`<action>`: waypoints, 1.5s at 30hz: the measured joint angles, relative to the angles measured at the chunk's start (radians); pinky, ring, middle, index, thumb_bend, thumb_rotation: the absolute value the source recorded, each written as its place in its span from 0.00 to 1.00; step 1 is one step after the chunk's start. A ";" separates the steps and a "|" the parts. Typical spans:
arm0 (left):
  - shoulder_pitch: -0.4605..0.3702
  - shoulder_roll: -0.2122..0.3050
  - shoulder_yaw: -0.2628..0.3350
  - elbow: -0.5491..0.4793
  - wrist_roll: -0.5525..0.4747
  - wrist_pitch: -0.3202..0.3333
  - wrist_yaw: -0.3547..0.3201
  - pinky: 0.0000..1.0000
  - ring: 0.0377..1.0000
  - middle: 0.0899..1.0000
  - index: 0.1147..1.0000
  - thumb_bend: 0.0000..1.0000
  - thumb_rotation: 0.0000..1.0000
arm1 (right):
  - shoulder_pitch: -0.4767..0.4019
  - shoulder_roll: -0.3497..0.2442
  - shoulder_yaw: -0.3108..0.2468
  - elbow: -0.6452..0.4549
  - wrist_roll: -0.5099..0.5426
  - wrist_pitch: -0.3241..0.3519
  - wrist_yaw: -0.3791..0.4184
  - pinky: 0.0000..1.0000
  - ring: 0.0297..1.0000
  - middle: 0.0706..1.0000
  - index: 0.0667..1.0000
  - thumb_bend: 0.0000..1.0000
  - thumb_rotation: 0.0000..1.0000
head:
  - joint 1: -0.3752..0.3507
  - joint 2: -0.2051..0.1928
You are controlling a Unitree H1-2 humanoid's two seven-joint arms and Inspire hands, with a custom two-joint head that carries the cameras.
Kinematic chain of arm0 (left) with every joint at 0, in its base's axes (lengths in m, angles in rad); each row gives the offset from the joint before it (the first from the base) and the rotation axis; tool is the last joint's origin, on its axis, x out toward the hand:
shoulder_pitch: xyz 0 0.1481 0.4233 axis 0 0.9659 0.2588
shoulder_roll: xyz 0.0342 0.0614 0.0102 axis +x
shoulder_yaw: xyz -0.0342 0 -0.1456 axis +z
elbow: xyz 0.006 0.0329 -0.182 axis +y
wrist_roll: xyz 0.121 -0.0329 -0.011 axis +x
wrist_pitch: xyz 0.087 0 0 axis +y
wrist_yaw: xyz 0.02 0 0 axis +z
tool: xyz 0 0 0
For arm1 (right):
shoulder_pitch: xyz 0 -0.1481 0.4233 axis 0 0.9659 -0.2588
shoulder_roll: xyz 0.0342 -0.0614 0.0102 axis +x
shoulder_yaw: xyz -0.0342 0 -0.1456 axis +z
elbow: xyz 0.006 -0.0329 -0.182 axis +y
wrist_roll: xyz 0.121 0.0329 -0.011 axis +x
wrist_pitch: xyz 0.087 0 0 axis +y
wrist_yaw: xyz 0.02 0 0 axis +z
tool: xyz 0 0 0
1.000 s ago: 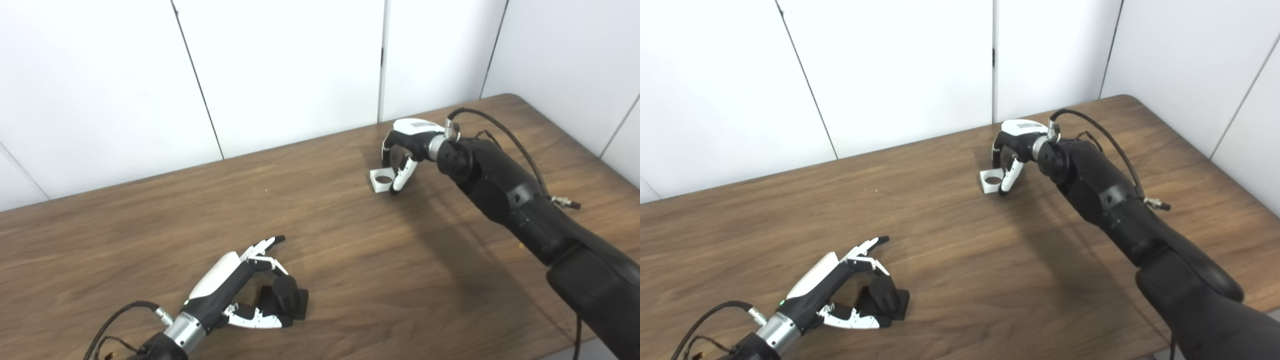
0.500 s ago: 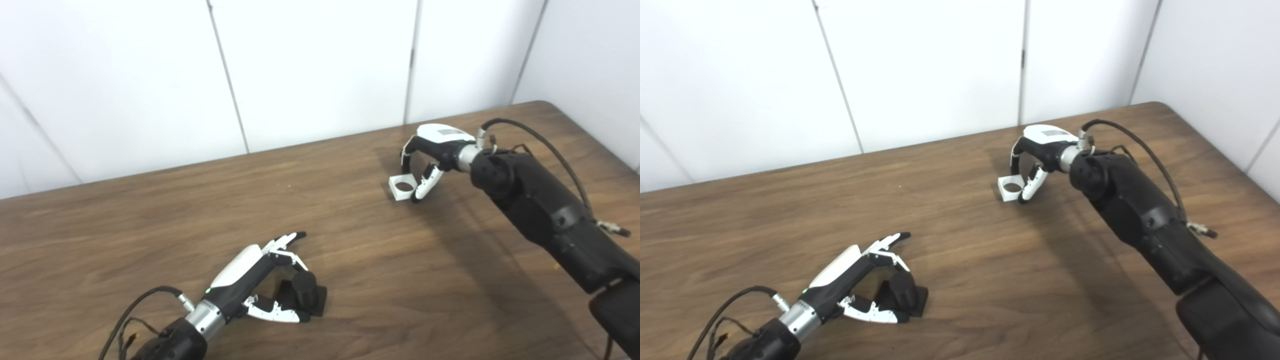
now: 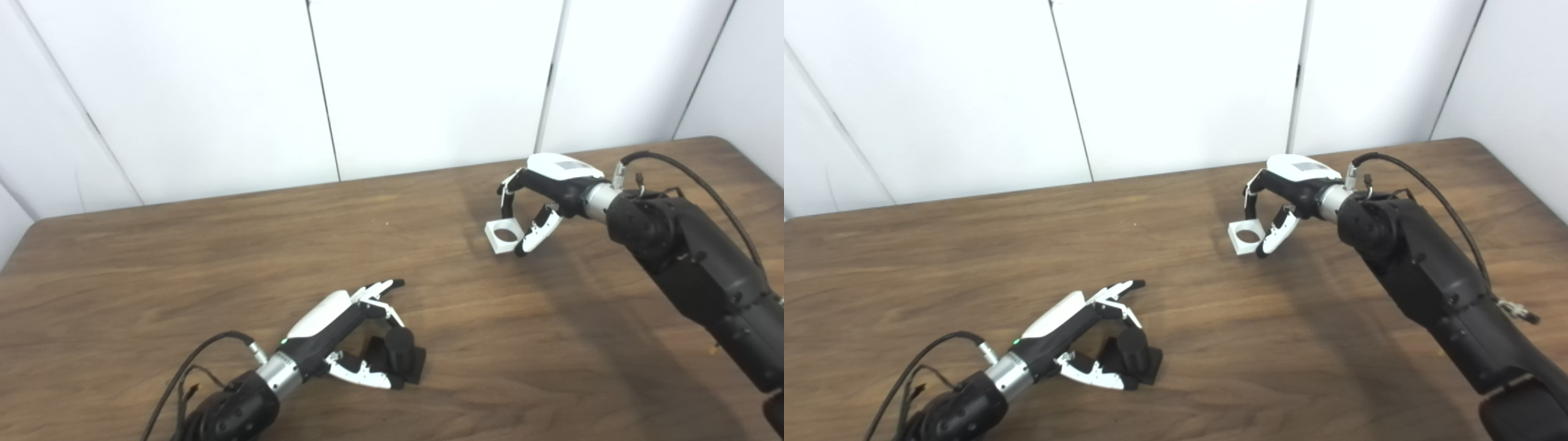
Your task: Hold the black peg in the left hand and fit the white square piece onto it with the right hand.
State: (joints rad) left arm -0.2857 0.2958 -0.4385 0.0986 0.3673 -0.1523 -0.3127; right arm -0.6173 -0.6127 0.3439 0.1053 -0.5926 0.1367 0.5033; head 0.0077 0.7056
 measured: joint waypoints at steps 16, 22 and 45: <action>-0.006 -0.010 -0.004 0.009 0.003 0.001 0.007 1.00 1.00 1.00 0.43 0.52 0.07 | 0.028 0.007 -0.003 -0.242 0.087 0.013 0.138 0.85 0.92 0.82 0.44 0.52 0.14 | 0.052 0.015; -0.008 -0.017 -0.004 0.010 0.008 0.007 0.009 1.00 1.00 1.00 0.43 0.52 0.07 | 0.032 0.037 -0.009 -0.315 0.132 0.039 0.171 0.82 0.91 0.81 0.44 0.52 0.14 | 0.072 0.020; -0.008 -0.027 -0.009 0.014 0.012 0.015 0.028 1.00 1.00 1.00 0.43 0.52 0.07 | 0.047 0.105 0.032 -0.434 0.158 0.052 0.262 0.85 0.91 0.81 0.44 0.52 0.14 | 0.081 0.043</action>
State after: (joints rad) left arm -0.2937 0.2687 -0.4474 0.1127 0.3793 -0.1370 -0.2847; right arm -0.5701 -0.5073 0.3758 -0.3288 -0.4344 0.1886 0.7656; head 0.0890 0.7486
